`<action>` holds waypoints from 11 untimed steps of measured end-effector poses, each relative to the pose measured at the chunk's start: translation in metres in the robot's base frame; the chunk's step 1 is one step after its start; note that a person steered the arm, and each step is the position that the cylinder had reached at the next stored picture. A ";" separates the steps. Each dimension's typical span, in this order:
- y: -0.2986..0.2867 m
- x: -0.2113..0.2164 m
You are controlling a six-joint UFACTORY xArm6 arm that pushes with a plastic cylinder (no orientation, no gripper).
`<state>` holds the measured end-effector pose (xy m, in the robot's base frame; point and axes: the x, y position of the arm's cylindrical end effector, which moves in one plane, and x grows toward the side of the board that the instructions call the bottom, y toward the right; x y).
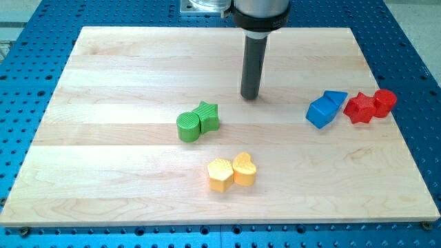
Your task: Place your arm below cube
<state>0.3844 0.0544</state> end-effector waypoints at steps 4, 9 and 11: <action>-0.034 0.052; 0.079 0.127; 0.074 0.129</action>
